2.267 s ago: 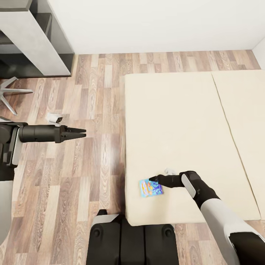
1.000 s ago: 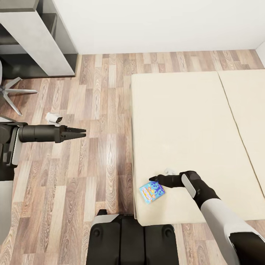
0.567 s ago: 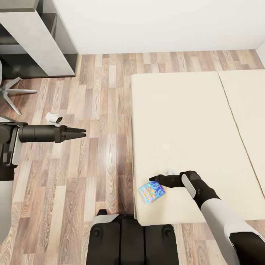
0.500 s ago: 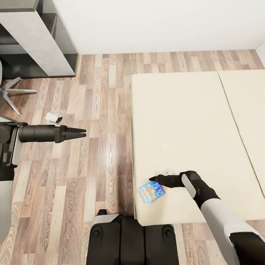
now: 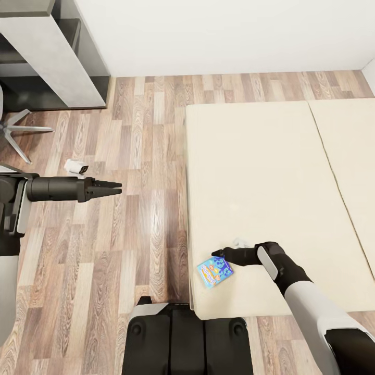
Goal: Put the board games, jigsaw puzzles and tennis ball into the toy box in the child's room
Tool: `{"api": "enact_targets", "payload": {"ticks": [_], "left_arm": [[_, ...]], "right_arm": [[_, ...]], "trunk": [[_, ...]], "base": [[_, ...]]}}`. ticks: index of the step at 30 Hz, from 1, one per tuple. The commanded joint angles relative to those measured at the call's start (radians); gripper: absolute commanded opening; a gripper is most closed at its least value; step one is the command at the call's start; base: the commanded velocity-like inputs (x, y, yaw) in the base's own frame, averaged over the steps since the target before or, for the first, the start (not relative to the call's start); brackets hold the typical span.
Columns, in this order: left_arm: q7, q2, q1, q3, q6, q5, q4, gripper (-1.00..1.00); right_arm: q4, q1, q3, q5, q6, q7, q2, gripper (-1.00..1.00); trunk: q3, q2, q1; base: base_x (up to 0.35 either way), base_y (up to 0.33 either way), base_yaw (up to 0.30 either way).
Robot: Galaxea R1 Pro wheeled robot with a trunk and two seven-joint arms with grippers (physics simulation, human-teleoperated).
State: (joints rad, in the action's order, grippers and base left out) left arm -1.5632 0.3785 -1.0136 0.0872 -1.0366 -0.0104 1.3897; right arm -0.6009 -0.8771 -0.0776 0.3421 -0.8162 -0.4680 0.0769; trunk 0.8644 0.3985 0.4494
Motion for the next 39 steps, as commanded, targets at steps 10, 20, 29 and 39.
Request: {"api": "enact_targets", "payload": {"ticks": [10,20,29,39], "left_arm": [[-0.003,0.000,0.000,-0.001,-0.011,0.000,0.000,1.00],[-0.003,0.000,0.000,-0.001,-0.011,0.000,0.000,1.00],[-0.003,0.000,0.000,0.000,-0.011,0.000,0.000,1.00],[-0.003,0.000,0.000,-0.001,-0.011,0.000,0.000,1.00]], "right_arm": [[0.001,0.000,-0.004,-0.002,-0.025,-0.002,0.003,1.00],[0.001,-0.002,-0.004,-0.003,-0.031,-0.003,0.003,1.00],[0.001,-0.003,-0.005,-0.004,-0.040,-0.003,0.016,1.00],[0.001,-0.003,-0.005,-0.005,-0.041,-0.003,0.020,1.00]], "trunk": [[0.001,0.002,0.001],[0.001,0.002,0.001],[0.001,0.002,0.001],[0.001,0.002,0.001]], "base": [[0.000,0.000,0.000],[0.000,0.000,0.000],[0.000,0.000,0.000],[0.000,0.000,0.000]]}}
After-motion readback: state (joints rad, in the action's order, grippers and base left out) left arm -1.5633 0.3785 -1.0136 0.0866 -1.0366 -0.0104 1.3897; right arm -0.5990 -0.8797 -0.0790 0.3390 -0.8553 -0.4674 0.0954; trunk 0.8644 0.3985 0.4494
